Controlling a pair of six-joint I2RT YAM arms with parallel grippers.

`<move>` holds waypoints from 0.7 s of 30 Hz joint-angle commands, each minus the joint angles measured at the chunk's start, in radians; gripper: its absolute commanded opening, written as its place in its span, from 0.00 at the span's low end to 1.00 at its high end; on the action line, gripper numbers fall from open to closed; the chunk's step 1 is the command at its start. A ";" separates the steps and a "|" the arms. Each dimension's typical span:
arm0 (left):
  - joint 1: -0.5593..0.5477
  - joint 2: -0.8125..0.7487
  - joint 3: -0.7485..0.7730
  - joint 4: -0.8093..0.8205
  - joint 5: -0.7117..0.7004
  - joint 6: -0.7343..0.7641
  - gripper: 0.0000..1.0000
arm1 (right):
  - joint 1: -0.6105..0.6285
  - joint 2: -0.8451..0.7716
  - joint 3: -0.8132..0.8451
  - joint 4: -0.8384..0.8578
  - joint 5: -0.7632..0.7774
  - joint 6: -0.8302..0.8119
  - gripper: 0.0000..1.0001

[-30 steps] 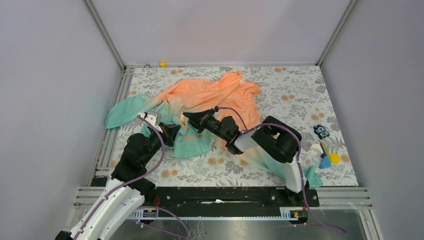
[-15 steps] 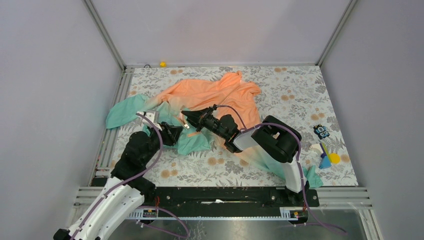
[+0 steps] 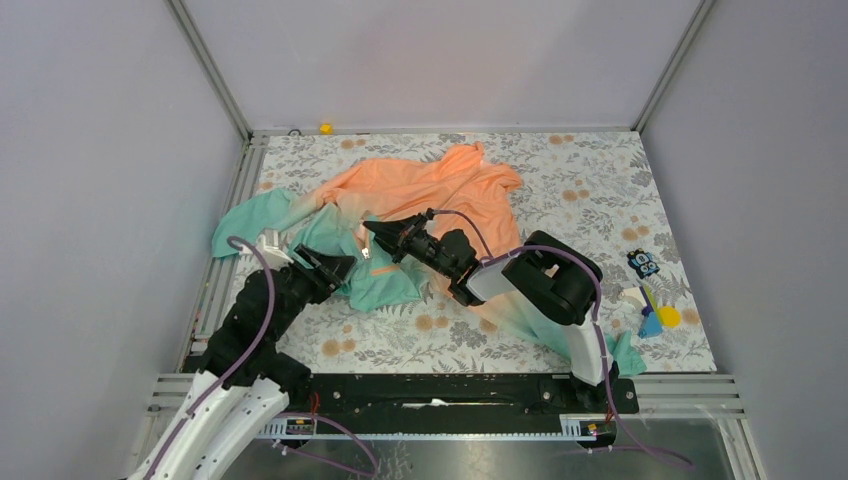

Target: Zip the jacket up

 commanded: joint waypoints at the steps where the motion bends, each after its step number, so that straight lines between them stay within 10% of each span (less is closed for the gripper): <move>1: -0.002 -0.077 -0.041 0.056 -0.023 -0.182 0.52 | -0.010 0.011 0.019 0.078 -0.012 0.148 0.00; 21: -0.002 0.010 -0.120 0.252 -0.003 -0.170 0.34 | -0.009 0.035 0.033 0.110 -0.013 0.165 0.00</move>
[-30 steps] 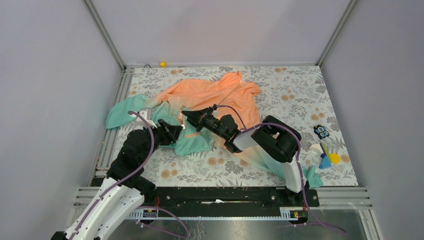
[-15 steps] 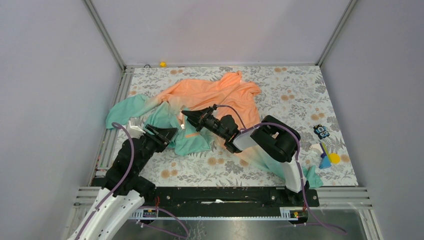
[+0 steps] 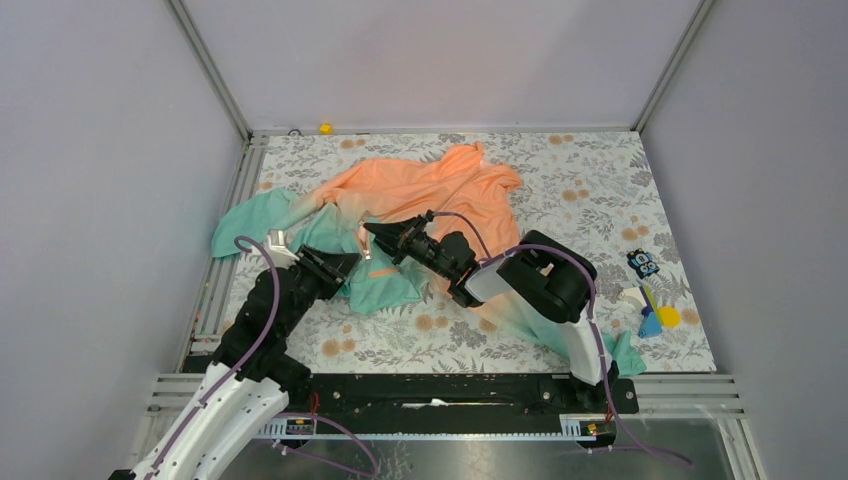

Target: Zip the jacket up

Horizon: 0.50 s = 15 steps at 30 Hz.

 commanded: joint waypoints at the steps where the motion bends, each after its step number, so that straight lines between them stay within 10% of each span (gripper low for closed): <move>1: -0.002 0.003 -0.028 0.109 -0.007 -0.014 0.33 | -0.011 0.002 0.034 0.072 -0.012 0.167 0.00; 15: -0.002 0.001 -0.009 0.017 -0.039 -0.062 0.37 | -0.009 0.002 0.036 0.079 -0.009 0.169 0.00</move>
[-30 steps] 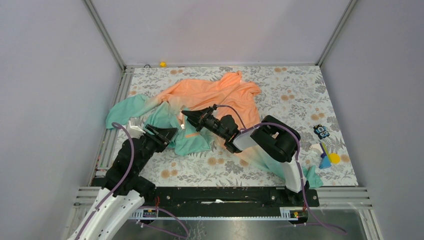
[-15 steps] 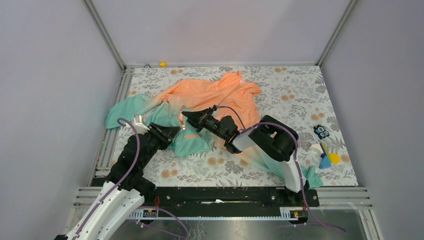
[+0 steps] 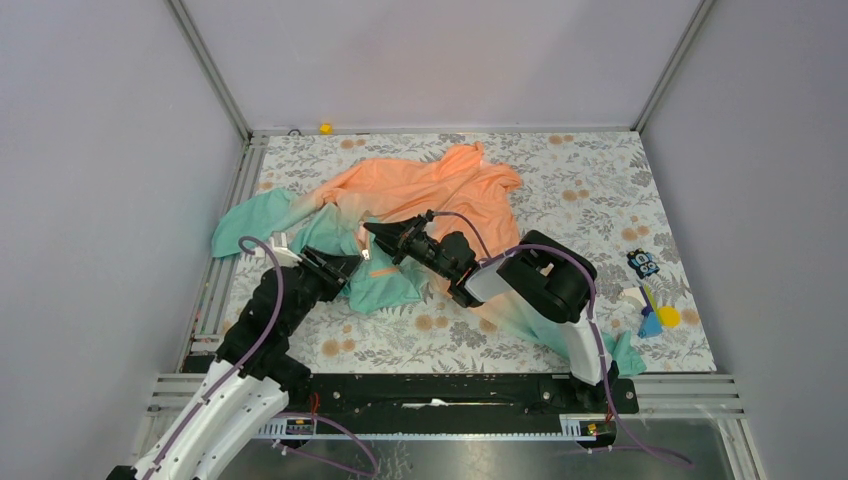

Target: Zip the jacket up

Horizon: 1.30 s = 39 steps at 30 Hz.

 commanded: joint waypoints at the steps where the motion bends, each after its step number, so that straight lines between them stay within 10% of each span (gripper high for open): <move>1: -0.002 -0.030 0.010 0.006 -0.035 -0.048 0.37 | -0.008 0.000 0.037 0.074 -0.009 0.171 0.00; 10: -0.002 -0.028 -0.057 0.152 0.004 -0.045 0.36 | -0.008 -0.004 0.040 0.070 -0.017 0.181 0.00; 20: -0.002 -0.028 -0.067 0.187 0.041 0.043 0.01 | -0.007 -0.011 0.040 0.072 -0.015 0.190 0.00; 39: -0.014 0.107 -0.020 -0.004 0.074 0.453 0.00 | 0.035 -0.009 0.154 -0.014 0.044 0.259 0.00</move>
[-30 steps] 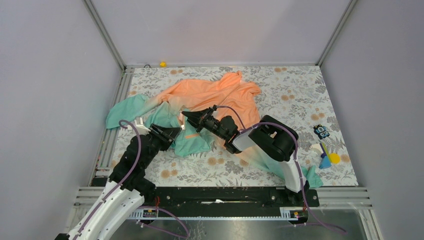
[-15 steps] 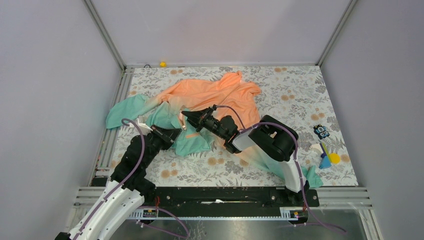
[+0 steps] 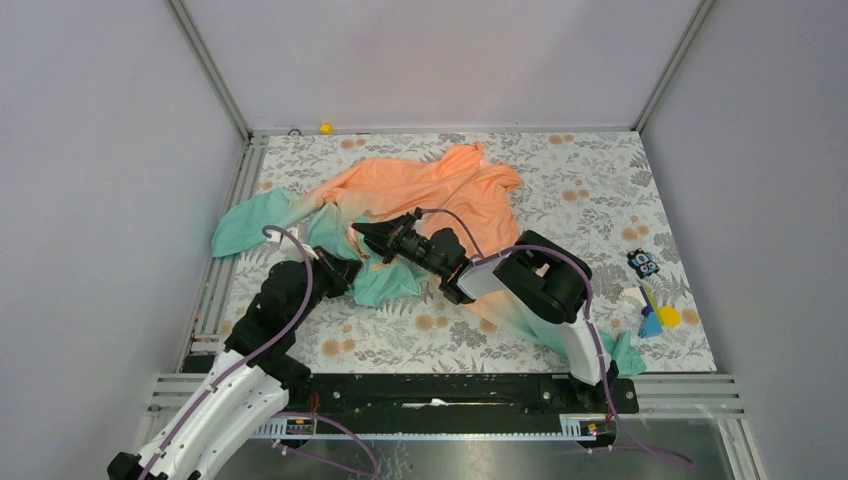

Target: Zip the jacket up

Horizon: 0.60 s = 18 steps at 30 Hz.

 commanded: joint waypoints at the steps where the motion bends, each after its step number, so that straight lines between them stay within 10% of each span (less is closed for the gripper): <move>1: -0.019 0.062 0.002 -0.081 0.010 0.097 0.00 | 0.022 -0.028 0.079 0.037 0.070 0.262 0.00; 9: -0.038 0.037 0.023 -0.095 -0.003 0.063 0.00 | 0.024 -0.054 -0.033 0.034 0.062 0.167 0.00; 18: -0.037 0.065 0.141 -0.380 0.028 -0.075 0.00 | 0.003 -0.180 -0.252 -0.204 -0.102 -0.263 0.59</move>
